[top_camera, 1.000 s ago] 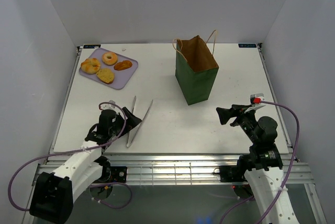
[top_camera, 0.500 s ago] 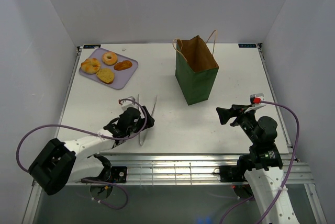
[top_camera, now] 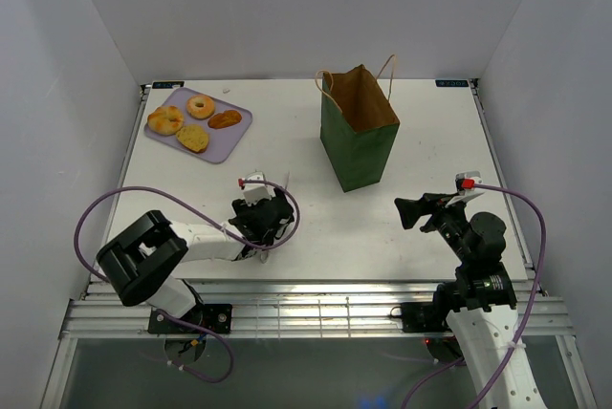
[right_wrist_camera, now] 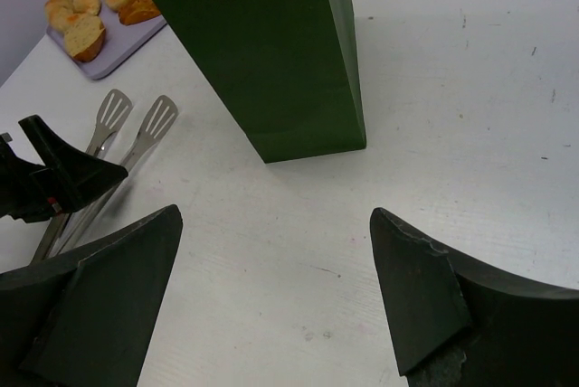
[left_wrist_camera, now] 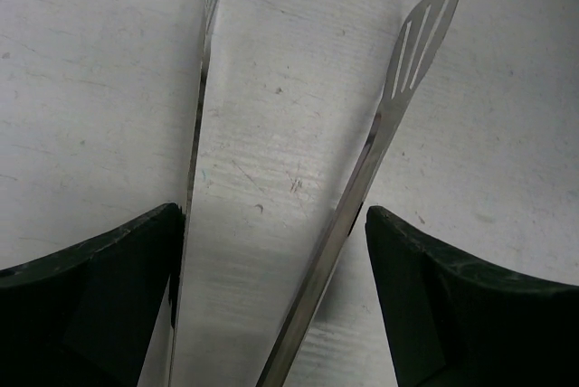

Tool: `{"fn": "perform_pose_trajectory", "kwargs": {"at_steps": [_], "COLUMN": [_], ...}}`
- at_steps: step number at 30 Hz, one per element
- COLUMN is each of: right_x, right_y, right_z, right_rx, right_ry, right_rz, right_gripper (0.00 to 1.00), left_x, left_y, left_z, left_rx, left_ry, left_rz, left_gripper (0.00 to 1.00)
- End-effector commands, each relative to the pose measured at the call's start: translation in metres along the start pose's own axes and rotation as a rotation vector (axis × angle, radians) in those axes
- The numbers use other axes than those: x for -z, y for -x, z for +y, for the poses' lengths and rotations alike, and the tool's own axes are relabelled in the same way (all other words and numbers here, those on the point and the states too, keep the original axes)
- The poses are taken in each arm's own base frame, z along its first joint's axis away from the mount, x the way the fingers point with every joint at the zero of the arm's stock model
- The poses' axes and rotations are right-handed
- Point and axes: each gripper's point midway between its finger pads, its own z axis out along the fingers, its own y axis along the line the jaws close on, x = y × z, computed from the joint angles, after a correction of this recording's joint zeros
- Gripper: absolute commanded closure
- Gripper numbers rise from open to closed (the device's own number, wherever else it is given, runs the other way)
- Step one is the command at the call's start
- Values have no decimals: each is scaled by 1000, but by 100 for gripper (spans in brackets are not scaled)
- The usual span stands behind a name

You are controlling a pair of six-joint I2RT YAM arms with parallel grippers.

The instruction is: Place the fake bread into the paper bag

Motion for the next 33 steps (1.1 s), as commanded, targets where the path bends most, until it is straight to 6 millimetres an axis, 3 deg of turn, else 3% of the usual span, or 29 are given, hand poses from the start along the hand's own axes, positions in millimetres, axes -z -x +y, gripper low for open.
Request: {"fn": "perform_pose_trajectory", "kwargs": {"at_steps": [1,4,9,20,27,33], "right_x": [5,5,5,3,3,3], "right_y": [19,19,18,14,15,14], "right_z": [8,8,7,7,8,9], "right_rx": [27,24,19,5,4,4], "right_ry": [19,20,17,24,27,32], "right_rz": [-50,-52,-49,-43,-43,-42], "right_gripper": [10,10,10,10,10,10], "left_x": [0,-1,6,20,25,27], "left_y": [-58,-66,-73,-88,-102,-109], "left_z": [55,57,59,56,75,83], "left_rx": [-123,-111,-109,-116,-200,-231], "left_ry": [139,130,116,100,192,243], "left_rz": [156,163,165,184,215,231], "left_gripper": [8,18,21,17,16,8]}}
